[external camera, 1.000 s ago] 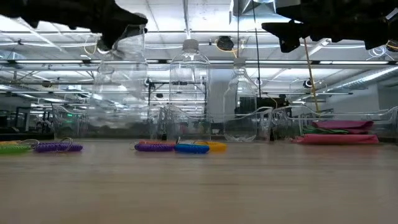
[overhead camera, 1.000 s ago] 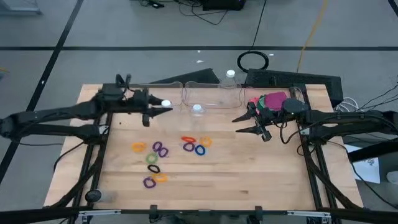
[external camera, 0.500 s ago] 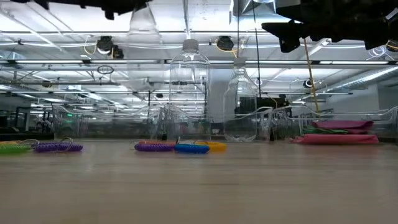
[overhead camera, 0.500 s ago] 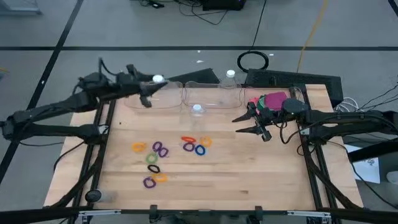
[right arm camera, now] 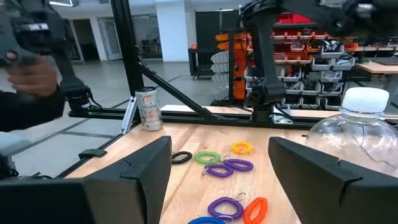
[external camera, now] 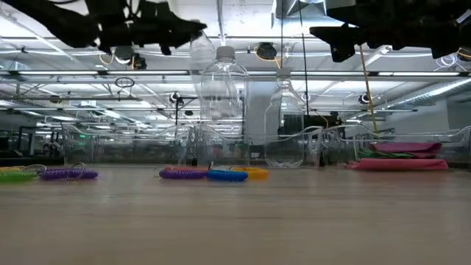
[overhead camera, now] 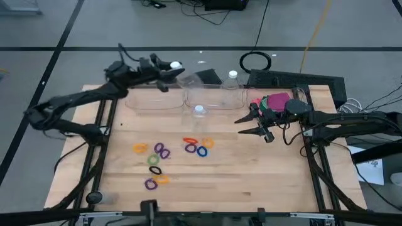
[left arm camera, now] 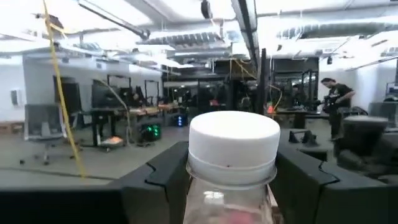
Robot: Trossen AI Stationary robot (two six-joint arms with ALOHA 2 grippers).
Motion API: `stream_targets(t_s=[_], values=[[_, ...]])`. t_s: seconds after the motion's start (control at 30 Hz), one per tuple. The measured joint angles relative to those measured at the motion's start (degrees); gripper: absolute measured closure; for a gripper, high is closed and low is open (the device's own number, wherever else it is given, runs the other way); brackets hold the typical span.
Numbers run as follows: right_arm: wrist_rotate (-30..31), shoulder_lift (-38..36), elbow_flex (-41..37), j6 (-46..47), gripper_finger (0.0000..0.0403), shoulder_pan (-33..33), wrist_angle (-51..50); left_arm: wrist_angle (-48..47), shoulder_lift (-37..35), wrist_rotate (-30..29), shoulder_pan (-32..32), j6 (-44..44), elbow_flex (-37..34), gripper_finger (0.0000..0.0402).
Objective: Pick & Place Sports Items
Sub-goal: Put the left plastic bottle into the middle transparent bin
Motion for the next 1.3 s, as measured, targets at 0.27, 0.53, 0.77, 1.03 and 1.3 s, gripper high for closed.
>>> stream_targets(t_s=[0.27, 0.53, 0.77, 1.03, 1.3], values=[[0.00, 0.00, 0.01, -0.25, 0.0206, 0.00, 0.00, 2.70, 8.28, 0.00, 1.61, -0.26, -0.02, 0.0259], [0.00, 0.00, 0.00, -0.44, 0.0206, 0.00, 0.00, 4.43, 14.21, -1.13, 1.62, -0.29, -0.02, 0.0259], [0.00, 0.00, 0.00, -0.44, 0.0206, 0.00, 0.00, 4.88, 17.55, -4.24, 1.45, 0.12, -0.02, 0.0259], [-0.02, 0.00, 0.00, -0.46, 0.0206, 0.00, 0.00, 4.79, 18.29, -8.09, 1.26, 0.35, -0.02, 0.0259], [0.00, 0.00, 0.00, -0.46, 0.0206, 0.00, 0.00, 3.37, 18.20, -10.67, 0.43, 0.60, 0.01, 0.0259]])
